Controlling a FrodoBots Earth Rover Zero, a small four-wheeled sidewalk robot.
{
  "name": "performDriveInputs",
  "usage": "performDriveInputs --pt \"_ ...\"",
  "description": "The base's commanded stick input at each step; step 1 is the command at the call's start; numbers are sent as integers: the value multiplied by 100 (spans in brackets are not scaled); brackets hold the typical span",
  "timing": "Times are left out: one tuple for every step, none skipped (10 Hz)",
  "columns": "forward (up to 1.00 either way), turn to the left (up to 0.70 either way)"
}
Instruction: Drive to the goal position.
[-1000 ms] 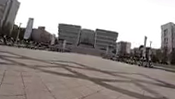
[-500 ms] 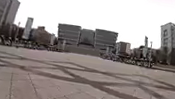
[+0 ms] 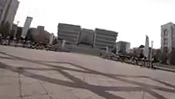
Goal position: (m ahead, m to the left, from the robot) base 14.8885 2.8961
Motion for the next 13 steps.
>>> performDriveInputs --pt "60 0" --pt "60 0" --pt "60 0" --pt "60 0" --pt "60 0" --pt "60 4" --pt "60 12" --pt "60 15" --pt "60 11" --pt "60 1" --pt "60 0" --pt "60 0" --pt "60 0"
